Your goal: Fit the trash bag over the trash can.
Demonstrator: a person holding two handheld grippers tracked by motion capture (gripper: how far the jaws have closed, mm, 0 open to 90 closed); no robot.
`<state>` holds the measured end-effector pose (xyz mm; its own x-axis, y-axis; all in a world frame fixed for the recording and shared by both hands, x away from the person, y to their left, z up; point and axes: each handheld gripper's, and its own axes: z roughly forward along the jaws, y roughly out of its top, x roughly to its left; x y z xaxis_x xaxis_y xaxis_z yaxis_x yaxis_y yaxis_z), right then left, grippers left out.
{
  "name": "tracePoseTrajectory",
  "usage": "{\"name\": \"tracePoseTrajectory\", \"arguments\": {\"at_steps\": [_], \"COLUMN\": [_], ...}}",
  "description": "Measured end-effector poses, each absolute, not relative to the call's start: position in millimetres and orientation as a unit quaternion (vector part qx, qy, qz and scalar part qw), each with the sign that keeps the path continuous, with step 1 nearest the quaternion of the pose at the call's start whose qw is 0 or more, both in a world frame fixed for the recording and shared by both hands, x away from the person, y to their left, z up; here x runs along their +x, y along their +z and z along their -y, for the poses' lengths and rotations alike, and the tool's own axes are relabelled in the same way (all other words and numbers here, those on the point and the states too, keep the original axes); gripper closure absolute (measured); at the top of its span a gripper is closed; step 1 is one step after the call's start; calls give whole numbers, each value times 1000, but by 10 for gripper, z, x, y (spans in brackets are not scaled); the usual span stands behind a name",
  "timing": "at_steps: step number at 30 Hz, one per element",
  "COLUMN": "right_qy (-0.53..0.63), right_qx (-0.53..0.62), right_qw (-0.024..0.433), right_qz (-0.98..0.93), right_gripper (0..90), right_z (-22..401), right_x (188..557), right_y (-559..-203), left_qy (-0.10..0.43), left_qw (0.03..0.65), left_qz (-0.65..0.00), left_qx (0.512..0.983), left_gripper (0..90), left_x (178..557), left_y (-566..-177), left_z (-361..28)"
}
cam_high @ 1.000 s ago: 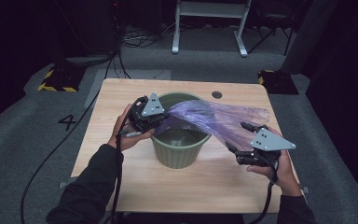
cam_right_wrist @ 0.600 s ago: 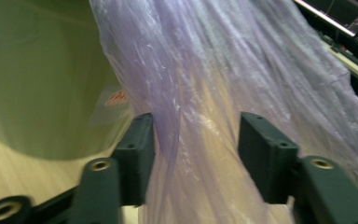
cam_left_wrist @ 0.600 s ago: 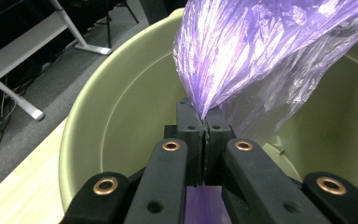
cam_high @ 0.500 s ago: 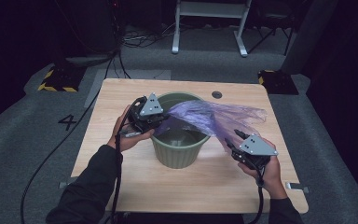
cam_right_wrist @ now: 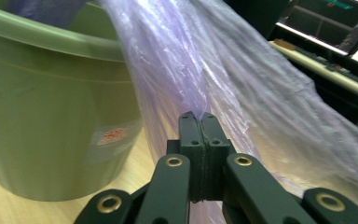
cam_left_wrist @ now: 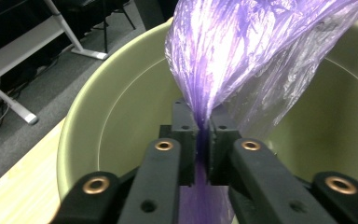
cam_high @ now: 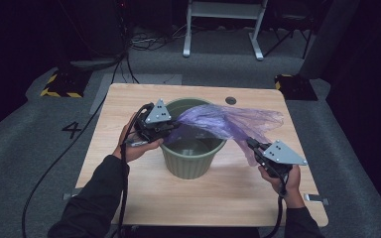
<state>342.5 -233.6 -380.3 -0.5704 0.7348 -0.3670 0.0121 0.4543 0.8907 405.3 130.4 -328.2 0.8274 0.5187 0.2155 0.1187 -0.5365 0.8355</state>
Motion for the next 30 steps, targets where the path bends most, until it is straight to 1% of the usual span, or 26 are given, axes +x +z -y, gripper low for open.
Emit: {"name": "tracePoseTrajectory", "arguments": {"at_steps": [1,2,3,4,5,6,7,8,9,10,11,12,14,15,16,18,22,30], "right_qy": [461,461,458,456,456,453,453,451,451,447,444,444,444,444,443,442,440,434], "right_qx": [245,245,245,245,245,246,246,247,247,251,252,252,254,257,257,256,251,211], "right_qw": [399,399,408,412,412,423,423,432,432,438,444,444,450,456,458,461,464,464], "right_qz": [-754,-754,-751,-750,-750,-745,-745,-741,-741,-738,-737,-737,-732,-728,-726,-725,-727,-743], "right_gripper": [900,900,900,900,900,900,900,900,900,900,900,900,900,900,900,900,900,900], "right_z": [2360,2360,2380,2392,2392,2420,2420,2450,2450,2465,2474,2474,2496,2508,2513,2511,2485,2217], "right_x": [3413,3413,3405,3402,3402,3395,3395,3392,3392,3392,3395,3395,3401,3411,3417,3430,3452,3462], "right_y": [-3759,-3759,-3717,-3692,-3692,-3642,-3642,-3591,-3591,-3553,-3531,-3531,-3487,-3462,-3448,-3424,-3385,-3320], "left_qy": [226,228,225,225,224,221,216,214,217,214,214,213,207,201,197,195,190,189], "left_qw": [445,447,455,455,456,455,457,459,459,460,460,465,477,481,486,492,493,489], "left_qz": [-191,-192,-191,-191,-191,-193,-192,-191,-190,-189,-189,-189,-188,-187,-187,-188,-179,-159], "left_qx": [845,844,840,840,840,841,841,841,840,841,841,838,834,832,831,827,830,837], "left_gripper": [706,706,606,580,580,476,476,435,435,387,368,368,330,288,269,254,251,250], "left_x": [4044,4042,4033,4033,4032,4034,4036,4031,4028,4023,4023,4022,4024,4024,4025,4027,4016,3981], "left_y": [-3275,-3270,-3257,-3257,-3250,-3242,-3235,-3228,-3224,-3214,-3214,-3210,-3201,-3197,-3192,-3179,-3144,-3112], "left_z": [-1312,-1317,-1329,-1329,-1331,-1329,-1326,-1324,-1323,-1320,-1320,-1321,-1326,-1328,-1328,-1319,-1257,-1052]}}
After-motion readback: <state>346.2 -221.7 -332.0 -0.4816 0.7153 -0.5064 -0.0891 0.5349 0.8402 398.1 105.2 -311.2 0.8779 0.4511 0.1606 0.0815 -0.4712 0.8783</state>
